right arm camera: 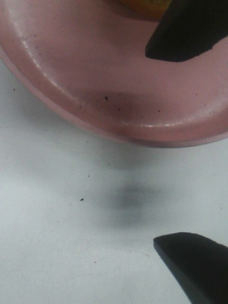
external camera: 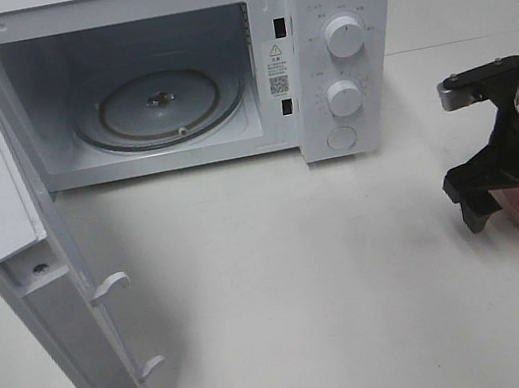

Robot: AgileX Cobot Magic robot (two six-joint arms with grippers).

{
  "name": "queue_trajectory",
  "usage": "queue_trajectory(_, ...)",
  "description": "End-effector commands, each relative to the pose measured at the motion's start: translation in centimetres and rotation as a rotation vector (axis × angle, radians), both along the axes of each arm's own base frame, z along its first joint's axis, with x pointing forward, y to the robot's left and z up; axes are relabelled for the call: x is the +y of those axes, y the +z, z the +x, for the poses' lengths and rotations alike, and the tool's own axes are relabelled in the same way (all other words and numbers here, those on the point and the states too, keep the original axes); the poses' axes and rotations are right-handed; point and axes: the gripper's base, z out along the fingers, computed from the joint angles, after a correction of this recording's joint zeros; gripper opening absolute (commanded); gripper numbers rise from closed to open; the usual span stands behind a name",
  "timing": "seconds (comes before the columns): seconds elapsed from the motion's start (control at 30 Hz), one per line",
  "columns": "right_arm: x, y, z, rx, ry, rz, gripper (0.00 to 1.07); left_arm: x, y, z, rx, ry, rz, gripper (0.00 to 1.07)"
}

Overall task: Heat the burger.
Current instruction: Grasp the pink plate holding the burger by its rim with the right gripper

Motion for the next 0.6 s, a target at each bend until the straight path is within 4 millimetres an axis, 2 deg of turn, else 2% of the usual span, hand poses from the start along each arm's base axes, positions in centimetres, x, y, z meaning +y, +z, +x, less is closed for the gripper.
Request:
queue_trajectory(0.03, -0.3, -0.6, 0.2, 0.019, 0.013, -0.01, 0.93, 0.0, -0.1, -0.3, -0.013, -0.001, 0.001, 1.0)
queue_trajectory(0.3, -0.3, -2.7, 0.3, 0.078, 0.05, -0.031, 0.91, 0.0, -0.1, -0.3, -0.013, -0.001, 0.001, 1.0)
queue_trajectory(0.4, -0.3, -2.8, 0.4, 0.074, 0.052, -0.029, 0.89, 0.0, -0.1, -0.3, -0.013, -0.001, 0.001, 1.0)
queue_trajectory(0.47, -0.3, -2.8, 0.4, 0.071, 0.052, -0.028, 0.83, 0.0, -0.1, -0.3, -0.013, -0.001, 0.001, 1.0)
queue_trajectory(0.5, -0.3, -2.8, 0.4, 0.071, 0.052, -0.028, 0.83, 0.0, -0.1, -0.3, -0.013, -0.001, 0.001, 1.0)
queue_trajectory(0.53, -0.3, -2.8, 0.4, 0.071, 0.052, -0.028, 0.79, 0.0, -0.1, -0.3, -0.013, -0.001, 0.001, 1.0)
queue_trajectory(0.57, -0.3, -2.8, 0.4, 0.072, 0.044, -0.028, 0.7, 0.0, -0.1, -0.3, -0.013, -0.001, 0.001, 1.0)
queue_trajectory(0.6, -0.3, -2.8, 0.4, 0.072, 0.044, -0.028, 0.7, 0.0, -0.1, -0.3, -0.013, -0.001, 0.001, 1.0)
